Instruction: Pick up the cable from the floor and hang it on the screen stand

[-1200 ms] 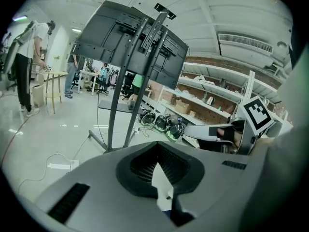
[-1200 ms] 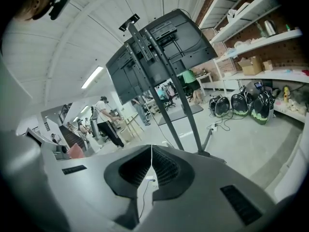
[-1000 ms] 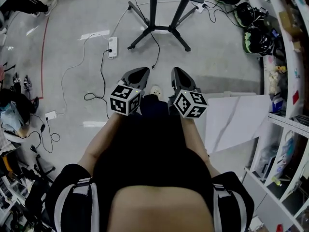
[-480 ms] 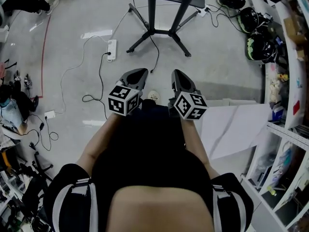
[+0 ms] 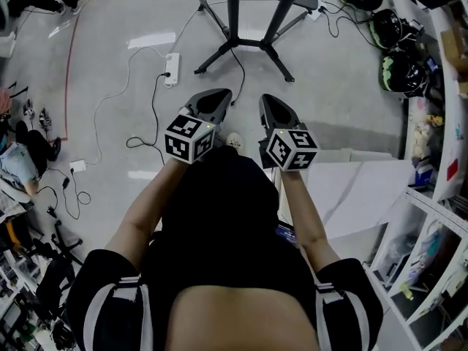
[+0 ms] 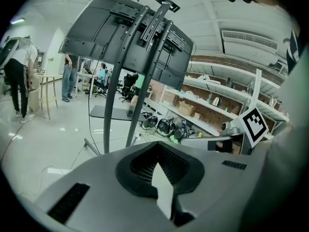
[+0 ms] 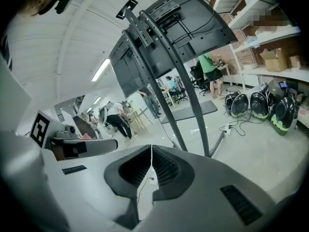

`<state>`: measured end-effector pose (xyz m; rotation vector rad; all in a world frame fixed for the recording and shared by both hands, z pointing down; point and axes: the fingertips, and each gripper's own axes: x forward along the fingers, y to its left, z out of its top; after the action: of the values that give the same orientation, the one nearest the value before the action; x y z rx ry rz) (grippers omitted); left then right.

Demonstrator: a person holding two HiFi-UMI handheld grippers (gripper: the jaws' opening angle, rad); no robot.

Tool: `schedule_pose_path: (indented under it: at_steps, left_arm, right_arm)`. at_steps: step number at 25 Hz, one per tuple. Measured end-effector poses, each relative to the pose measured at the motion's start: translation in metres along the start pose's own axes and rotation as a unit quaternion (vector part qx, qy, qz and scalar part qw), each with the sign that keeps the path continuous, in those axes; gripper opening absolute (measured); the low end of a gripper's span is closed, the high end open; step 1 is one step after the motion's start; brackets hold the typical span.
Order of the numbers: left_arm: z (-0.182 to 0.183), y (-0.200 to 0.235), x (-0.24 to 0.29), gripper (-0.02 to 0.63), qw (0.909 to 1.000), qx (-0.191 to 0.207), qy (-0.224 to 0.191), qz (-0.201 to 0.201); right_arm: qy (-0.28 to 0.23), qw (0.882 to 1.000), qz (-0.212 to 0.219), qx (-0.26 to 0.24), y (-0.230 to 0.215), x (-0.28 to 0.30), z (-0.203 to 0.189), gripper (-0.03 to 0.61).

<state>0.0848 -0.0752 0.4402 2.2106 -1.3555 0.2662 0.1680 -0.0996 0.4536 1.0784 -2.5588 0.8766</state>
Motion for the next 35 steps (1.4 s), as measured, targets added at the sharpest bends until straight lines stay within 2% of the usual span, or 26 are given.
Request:
schedule_pose_path:
  at_steps: [5, 9, 14, 22, 28, 32, 35]
  left_arm:
    - [0.002, 0.015, 0.016, 0.006, 0.9998, -0.009, 0.009, -0.014]
    - [0.000, 0.034, 0.028, 0.006, 0.9996, -0.017, 0.016, -0.018]
    - [-0.007, 0.064, 0.046, 0.006, 0.9986, -0.048, 0.012, -0.019]
    - [-0.020, 0.102, 0.073, 0.006, 0.9977, -0.057, -0.004, -0.037]
    - [-0.044, 0.132, 0.091, 0.006, 0.9973, -0.060, -0.013, -0.042]
    - [-0.069, 0.149, 0.105, 0.006, 0.9982, -0.048, 0.001, -0.036]
    - [-0.088, 0.160, 0.114, 0.006, 0.9979, -0.049, 0.009, -0.041]
  right_arm:
    - [0.001, 1.000, 0.014, -0.028, 0.003, 0.019, 0.015, 0.025]
    - [0.004, 1.000, 0.012, -0.021, -0.005, 0.036, 0.019, 0.025]
    - [0.000, 1.000, 0.006, -0.023, -0.013, 0.061, 0.022, 0.025]
    - [-0.017, 1.000, -0.005, -0.014, -0.029, 0.107, 0.021, 0.025]
    - [-0.014, 1.000, -0.018, -0.004, -0.049, 0.146, 0.003, 0.025]
    - [0.008, 1.000, -0.010, -0.003, -0.068, 0.171, -0.018, 0.025]
    - [0.033, 0.999, -0.003, -0.023, -0.078, 0.191, -0.038, 0.025]
